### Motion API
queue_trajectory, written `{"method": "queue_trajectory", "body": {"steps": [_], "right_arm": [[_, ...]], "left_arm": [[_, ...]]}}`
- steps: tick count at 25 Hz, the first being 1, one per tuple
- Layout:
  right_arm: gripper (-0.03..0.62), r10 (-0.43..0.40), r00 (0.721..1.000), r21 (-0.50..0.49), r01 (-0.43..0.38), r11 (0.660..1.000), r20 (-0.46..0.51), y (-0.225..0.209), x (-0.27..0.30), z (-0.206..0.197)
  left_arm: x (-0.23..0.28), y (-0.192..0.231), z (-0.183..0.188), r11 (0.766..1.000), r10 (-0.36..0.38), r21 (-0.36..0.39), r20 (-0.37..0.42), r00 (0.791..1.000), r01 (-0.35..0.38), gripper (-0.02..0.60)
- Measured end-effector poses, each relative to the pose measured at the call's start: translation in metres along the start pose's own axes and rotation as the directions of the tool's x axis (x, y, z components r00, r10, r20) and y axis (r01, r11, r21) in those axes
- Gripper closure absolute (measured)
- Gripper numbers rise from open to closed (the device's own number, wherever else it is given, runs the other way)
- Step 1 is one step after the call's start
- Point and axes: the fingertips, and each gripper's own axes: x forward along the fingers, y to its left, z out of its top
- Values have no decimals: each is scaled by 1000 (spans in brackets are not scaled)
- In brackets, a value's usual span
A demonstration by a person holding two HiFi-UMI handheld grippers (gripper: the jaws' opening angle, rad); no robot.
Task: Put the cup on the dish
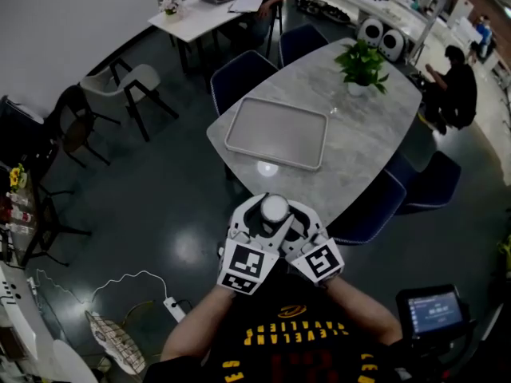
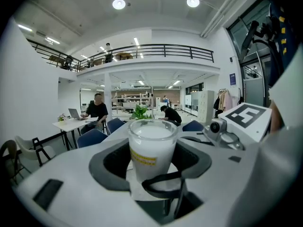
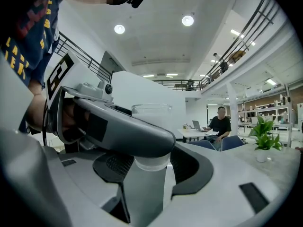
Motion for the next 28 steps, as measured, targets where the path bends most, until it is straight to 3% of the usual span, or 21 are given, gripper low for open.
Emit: {"method": "queue_trajectory", "body": {"steps": [12, 20, 28], "right_arm": [[349, -117, 991, 23, 119, 993, -63, -81, 34, -23], [349, -179, 980, 25, 181, 983, -85, -141, 86, -33], [349, -249, 965, -111, 239, 965, -85, -195, 138, -30]], "left_arm": [[82, 32, 4, 991, -133, 5, -24, 991, 133, 319], [141, 83, 9, 980, -192, 39, -55, 980, 194, 319], [187, 134, 19, 968, -223, 115, -17, 975, 224, 319]]}}
